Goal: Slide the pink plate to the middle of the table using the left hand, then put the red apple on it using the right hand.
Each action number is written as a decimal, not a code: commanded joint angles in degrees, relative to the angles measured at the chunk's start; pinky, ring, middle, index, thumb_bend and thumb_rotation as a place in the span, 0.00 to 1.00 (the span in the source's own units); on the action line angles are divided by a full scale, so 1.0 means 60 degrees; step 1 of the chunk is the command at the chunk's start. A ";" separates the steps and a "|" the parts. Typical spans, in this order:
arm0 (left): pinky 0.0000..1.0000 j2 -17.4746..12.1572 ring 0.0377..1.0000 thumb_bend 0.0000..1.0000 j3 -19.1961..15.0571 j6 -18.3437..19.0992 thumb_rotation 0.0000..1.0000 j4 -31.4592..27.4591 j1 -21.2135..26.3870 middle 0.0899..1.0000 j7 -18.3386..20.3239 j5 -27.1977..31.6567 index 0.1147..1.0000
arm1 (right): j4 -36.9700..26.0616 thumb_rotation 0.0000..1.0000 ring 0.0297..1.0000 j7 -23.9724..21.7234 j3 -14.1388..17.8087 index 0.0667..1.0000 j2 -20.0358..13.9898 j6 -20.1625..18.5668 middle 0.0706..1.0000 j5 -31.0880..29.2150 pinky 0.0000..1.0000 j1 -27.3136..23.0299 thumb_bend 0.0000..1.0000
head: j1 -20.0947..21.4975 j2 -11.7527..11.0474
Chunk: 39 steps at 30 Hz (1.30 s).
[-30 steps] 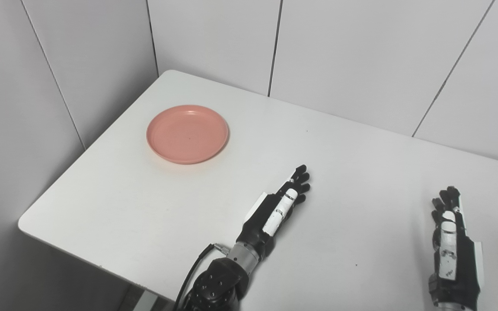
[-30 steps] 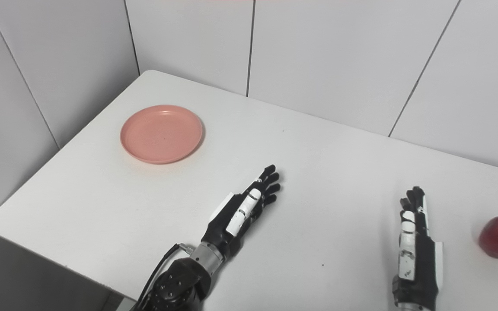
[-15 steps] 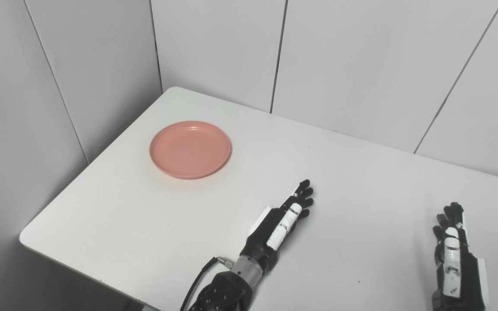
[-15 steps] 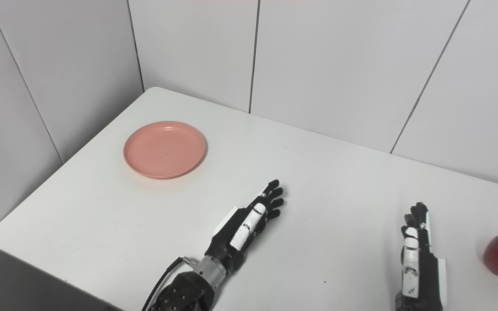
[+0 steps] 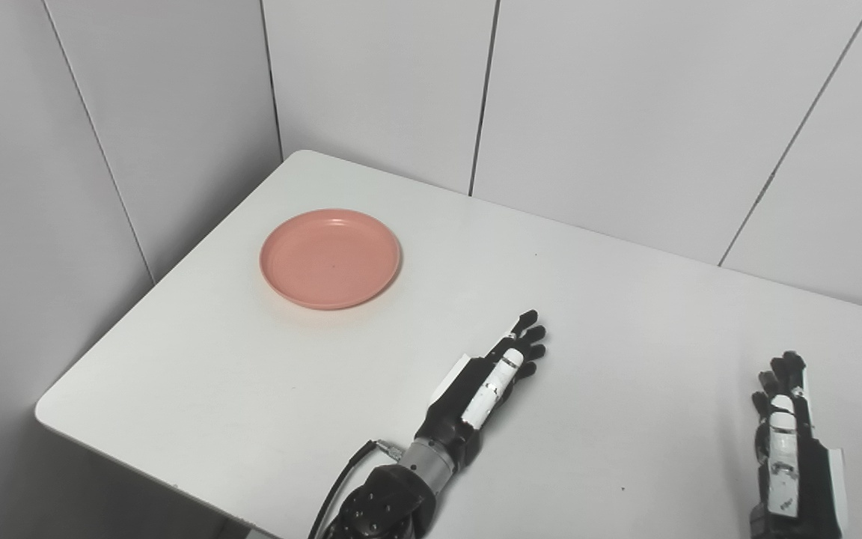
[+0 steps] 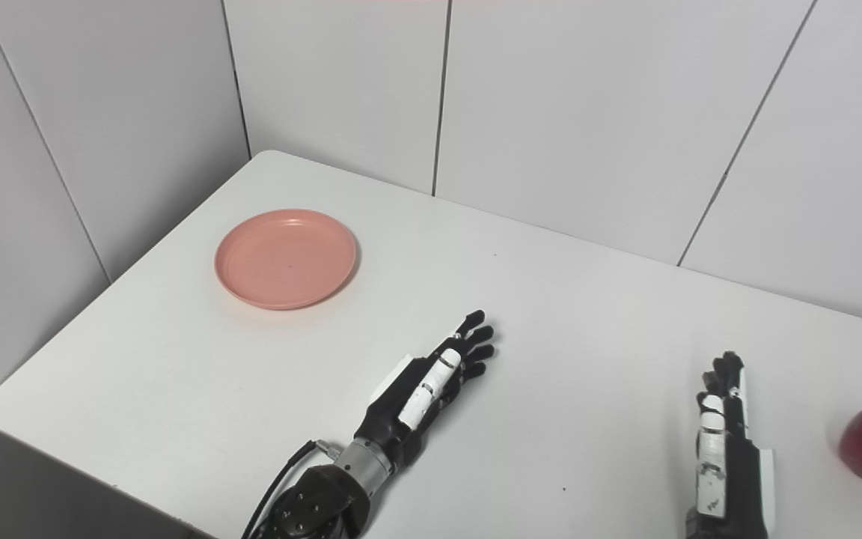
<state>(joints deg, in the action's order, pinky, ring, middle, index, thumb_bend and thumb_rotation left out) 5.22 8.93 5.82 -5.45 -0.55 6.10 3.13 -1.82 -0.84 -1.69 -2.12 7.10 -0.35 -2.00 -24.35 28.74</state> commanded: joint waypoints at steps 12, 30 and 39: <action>0.97 -0.0270 0.93 0.42 -0.0274 0.1593 1.00 -0.1970 0.0864 0.94 0.0162 0.0758 0.94 | 0.0024 1.00 0.99 -0.0022 -0.0020 0.99 0.0039 0.0108 0.99 0.0075 1.00 0.0233 0.00 | -0.0053 -0.0009; 0.92 -0.0983 0.90 0.40 -0.1747 0.2252 1.00 -0.2727 0.2278 0.92 -0.0182 0.1403 0.90 | 0.0140 1.00 1.00 -0.0036 -0.0007 1.00 0.0072 0.0099 0.99 -0.0014 1.00 0.0161 0.00 | -0.0146 -0.0143; 0.91 -0.1509 0.90 0.40 -0.2709 0.2113 1.00 -0.2556 0.2903 0.90 -0.0298 0.1766 0.88 | 0.0130 1.00 1.00 -0.0061 0.0019 1.00 0.0089 0.0005 1.00 -0.0109 1.00 0.0148 0.00 | -0.0188 -0.0203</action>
<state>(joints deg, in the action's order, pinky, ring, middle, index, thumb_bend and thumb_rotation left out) -2.91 -6.92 19.60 -19.93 13.91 4.32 12.76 -2.35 -0.98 -1.73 -1.97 7.07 -0.56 -1.63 -25.49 27.51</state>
